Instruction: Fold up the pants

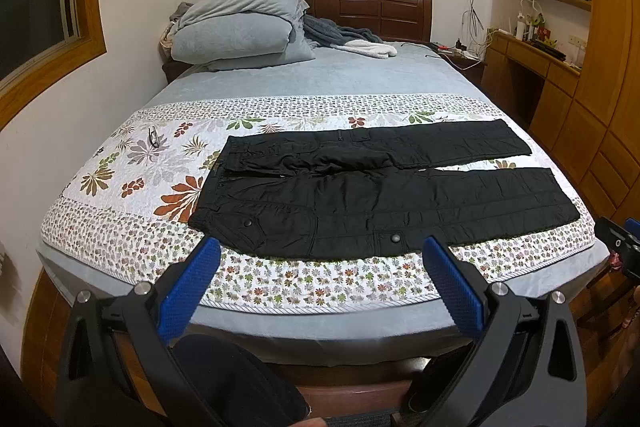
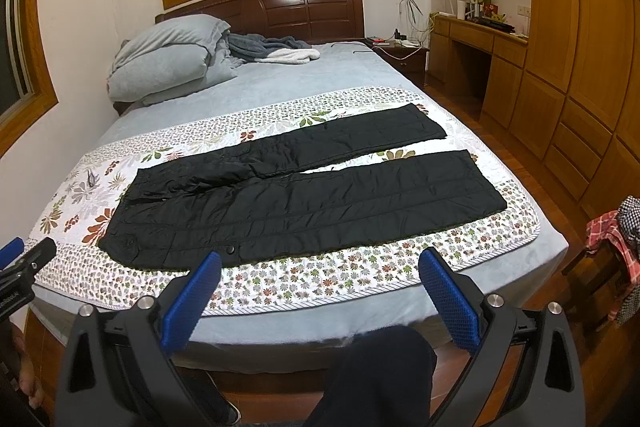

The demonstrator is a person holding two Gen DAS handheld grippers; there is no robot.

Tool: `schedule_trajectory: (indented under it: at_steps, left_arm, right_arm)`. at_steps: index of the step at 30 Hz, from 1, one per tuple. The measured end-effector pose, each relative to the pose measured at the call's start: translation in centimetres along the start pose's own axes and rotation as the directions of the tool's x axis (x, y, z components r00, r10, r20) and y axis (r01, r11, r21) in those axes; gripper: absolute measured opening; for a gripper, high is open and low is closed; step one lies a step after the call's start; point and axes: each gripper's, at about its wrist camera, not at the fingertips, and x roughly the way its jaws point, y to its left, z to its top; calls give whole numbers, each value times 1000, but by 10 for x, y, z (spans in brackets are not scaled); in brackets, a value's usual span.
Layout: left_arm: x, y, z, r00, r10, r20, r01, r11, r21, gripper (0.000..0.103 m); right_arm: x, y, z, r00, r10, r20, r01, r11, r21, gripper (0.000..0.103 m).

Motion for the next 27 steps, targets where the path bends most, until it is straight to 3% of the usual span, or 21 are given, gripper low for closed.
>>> schedule_trajectory:
  at_steps: [27]
  left_arm:
    - [1, 0, 3, 1000, -9, -8, 9, 1000, -1, 100]
  right_arm:
    - [1, 0, 0, 1000, -10, 1, 10, 1000, -7, 100]
